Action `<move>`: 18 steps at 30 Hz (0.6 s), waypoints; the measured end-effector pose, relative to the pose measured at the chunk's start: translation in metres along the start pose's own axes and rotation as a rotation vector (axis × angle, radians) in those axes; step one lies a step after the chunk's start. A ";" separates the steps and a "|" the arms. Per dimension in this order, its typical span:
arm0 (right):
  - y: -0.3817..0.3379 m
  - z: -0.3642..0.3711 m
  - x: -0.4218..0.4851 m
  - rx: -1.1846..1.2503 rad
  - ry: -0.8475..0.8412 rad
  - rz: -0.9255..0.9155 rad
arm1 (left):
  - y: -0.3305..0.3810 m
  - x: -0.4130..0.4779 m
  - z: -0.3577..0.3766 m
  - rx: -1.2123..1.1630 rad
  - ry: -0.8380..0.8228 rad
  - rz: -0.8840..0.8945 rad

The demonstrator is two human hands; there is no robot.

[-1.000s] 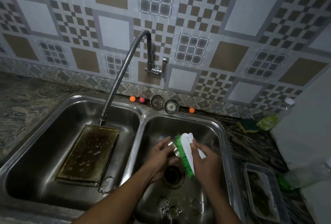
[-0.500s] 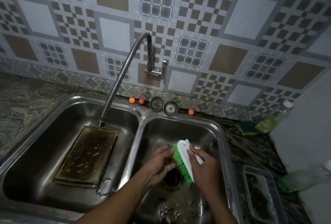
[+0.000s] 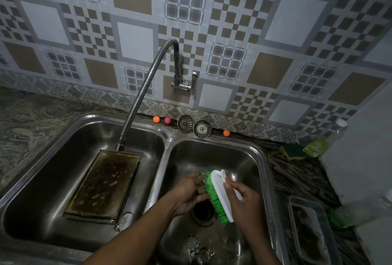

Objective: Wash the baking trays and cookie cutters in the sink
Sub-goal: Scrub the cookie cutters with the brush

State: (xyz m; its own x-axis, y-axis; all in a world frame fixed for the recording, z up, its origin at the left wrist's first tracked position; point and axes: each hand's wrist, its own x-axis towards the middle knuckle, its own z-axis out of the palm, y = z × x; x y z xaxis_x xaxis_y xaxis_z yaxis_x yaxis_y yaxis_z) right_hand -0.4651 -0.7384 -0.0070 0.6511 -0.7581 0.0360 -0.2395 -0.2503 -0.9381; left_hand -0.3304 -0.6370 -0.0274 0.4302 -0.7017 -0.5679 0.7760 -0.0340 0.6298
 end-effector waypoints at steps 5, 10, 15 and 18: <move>0.001 0.001 -0.005 0.000 -0.059 -0.019 | 0.006 0.003 0.006 -0.098 -0.009 -0.054; 0.002 0.008 -0.006 0.063 0.033 -0.012 | 0.002 0.001 0.004 -0.198 0.003 -0.011; -0.004 0.010 0.001 0.031 0.061 0.014 | 0.004 -0.003 0.004 -0.264 -0.162 0.024; -0.006 0.012 0.005 -0.046 0.087 0.008 | 0.002 -0.006 0.000 -0.183 -0.185 0.062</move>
State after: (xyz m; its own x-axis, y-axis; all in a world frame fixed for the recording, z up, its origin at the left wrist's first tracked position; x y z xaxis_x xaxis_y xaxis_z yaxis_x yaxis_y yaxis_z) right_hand -0.4515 -0.7333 -0.0049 0.5845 -0.8091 0.0607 -0.2785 -0.2704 -0.9216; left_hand -0.3312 -0.6335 -0.0228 0.4007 -0.8173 -0.4141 0.8288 0.1307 0.5440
